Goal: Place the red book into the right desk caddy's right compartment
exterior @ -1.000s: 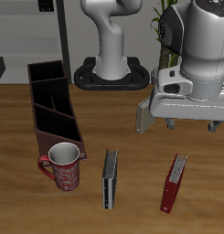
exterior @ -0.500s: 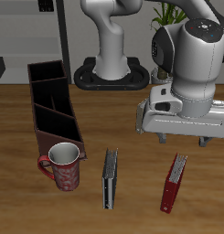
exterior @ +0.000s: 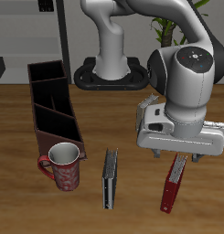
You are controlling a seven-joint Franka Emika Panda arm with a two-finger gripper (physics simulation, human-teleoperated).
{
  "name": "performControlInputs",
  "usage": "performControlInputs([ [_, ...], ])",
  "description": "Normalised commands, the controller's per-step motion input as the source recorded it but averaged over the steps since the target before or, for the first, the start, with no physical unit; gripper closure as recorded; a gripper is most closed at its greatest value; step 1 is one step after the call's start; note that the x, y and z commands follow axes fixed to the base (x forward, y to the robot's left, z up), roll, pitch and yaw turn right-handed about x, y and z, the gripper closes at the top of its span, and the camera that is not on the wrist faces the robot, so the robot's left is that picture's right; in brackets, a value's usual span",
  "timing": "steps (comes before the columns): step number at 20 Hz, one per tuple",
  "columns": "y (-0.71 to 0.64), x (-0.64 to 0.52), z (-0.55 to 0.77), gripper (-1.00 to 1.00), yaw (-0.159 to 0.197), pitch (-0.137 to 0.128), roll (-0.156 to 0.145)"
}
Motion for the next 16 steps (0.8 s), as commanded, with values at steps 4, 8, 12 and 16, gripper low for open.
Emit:
performControlInputs([
  [4, 0.06, -0.05, -0.36, -1.0, -0.039, 0.037, 0.022],
  [8, 0.05, -0.07, -0.25, -1.0, 0.0, -0.012, 0.007],
  [12, 0.04, -0.23, -0.16, -1.0, 0.041, -0.123, -0.02],
  [16, -0.01, -0.14, -0.21, -1.0, 0.012, -0.066, -0.03],
])
